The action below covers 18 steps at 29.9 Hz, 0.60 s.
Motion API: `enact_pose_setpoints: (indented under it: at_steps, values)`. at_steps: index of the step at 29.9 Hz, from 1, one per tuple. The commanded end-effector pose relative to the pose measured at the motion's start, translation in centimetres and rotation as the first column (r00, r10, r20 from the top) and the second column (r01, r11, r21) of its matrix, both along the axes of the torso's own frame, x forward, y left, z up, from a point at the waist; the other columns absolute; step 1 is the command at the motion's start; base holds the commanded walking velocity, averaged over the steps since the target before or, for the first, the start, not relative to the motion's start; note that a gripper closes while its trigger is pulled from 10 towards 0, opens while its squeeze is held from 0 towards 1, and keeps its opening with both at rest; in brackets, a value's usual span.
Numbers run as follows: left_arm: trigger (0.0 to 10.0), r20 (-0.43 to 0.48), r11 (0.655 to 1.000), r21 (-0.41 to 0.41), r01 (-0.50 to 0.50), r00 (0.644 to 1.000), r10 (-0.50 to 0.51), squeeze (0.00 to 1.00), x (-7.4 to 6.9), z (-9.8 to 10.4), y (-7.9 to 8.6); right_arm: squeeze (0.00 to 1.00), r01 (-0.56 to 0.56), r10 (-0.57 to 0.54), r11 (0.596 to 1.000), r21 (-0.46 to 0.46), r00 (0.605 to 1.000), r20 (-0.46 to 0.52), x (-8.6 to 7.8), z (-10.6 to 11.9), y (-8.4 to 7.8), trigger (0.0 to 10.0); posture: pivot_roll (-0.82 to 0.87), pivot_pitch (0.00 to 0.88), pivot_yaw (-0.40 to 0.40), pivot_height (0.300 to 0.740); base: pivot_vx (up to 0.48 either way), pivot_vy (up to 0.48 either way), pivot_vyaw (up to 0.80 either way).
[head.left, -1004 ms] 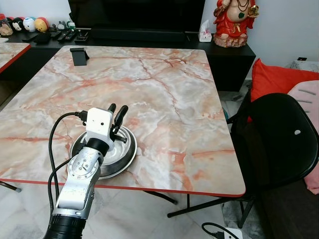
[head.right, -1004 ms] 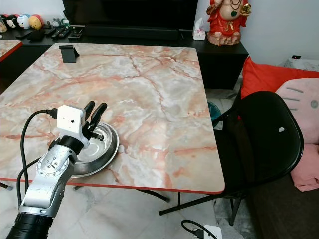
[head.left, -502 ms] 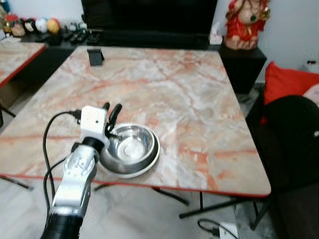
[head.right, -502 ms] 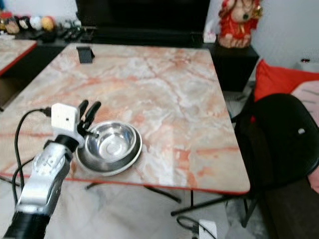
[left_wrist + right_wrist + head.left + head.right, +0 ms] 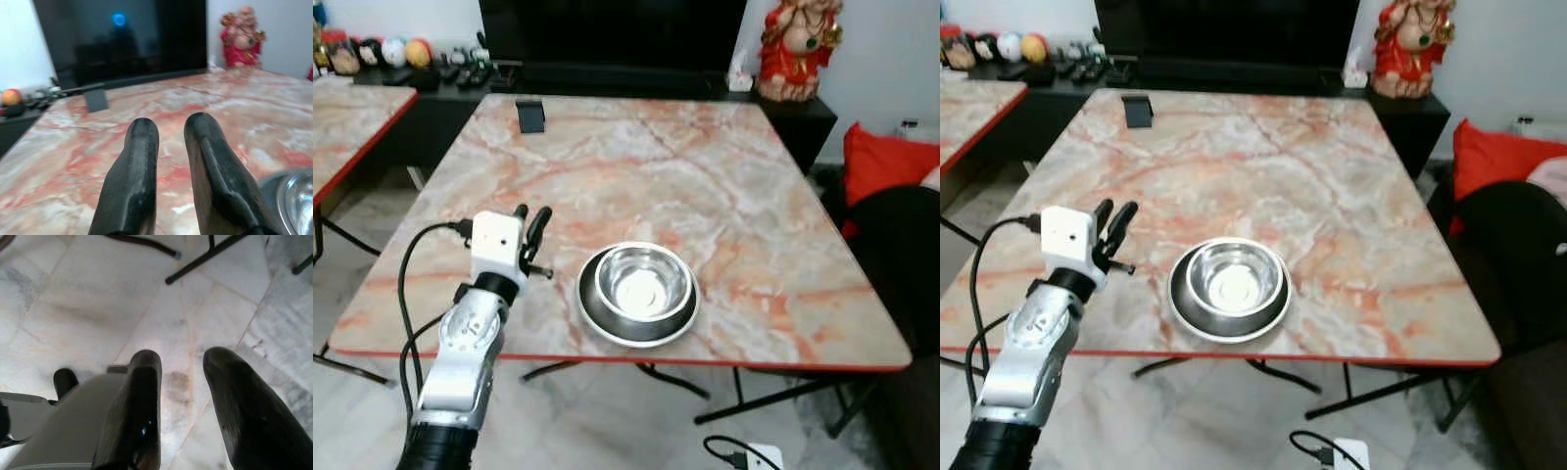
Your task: Setting the table
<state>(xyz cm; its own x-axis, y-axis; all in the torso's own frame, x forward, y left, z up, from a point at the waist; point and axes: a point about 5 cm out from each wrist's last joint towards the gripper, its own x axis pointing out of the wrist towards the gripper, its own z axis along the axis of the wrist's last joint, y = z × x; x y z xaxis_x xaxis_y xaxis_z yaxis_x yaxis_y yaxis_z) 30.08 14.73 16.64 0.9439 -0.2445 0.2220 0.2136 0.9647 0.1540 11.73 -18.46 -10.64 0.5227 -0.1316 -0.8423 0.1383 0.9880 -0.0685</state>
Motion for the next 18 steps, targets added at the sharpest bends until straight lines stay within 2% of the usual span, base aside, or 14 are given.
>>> enact_pose_setpoints:
  at_steps: [1,18]
  values:
    - [10.0,0.019,1.000,0.022,-0.002,1.000,0.002,0.00,0.03,0.45,0.17,0.00,0.000,0.000,1.000,0.005,1.000,-0.001,-0.03,-0.04,0.26,10.0,0.01,0.000,-0.039,0.740,0.000,0.424,0.00]
    - [10.0,0.029,1.000,0.023,0.015,0.999,-0.015,0.00,0.24,0.87,0.03,0.00,-0.015,0.015,1.000,0.008,1.000,-0.004,-0.08,-0.09,0.57,10.0,0.01,0.000,-0.027,0.740,0.000,0.450,0.00]
